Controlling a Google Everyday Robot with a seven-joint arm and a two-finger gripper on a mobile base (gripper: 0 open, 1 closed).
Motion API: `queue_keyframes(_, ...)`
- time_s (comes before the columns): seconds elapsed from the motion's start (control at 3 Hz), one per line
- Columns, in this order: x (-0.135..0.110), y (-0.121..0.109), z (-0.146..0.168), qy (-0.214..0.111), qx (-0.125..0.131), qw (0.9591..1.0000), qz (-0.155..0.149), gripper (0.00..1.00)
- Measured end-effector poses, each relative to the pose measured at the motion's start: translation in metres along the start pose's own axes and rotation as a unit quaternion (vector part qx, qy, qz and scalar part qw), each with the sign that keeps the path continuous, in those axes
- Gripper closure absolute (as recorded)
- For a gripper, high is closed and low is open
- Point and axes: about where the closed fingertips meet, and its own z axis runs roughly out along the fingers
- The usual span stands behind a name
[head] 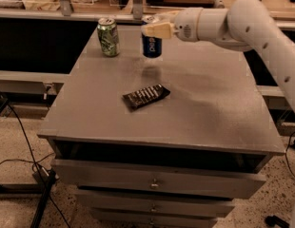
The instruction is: Move pepsi can near rxbar chocolate
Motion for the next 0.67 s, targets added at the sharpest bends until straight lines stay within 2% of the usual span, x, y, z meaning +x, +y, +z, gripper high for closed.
queue_keyframes(0.33, 0.023, 0.021, -0.035, -0.001, -0.038, 0.9993, 0.006, 1.00)
queue_keyframes(0.67, 0.038, 0.045, -0.065, -0.005, -0.080, 0.9968, -0.007, 0.85)
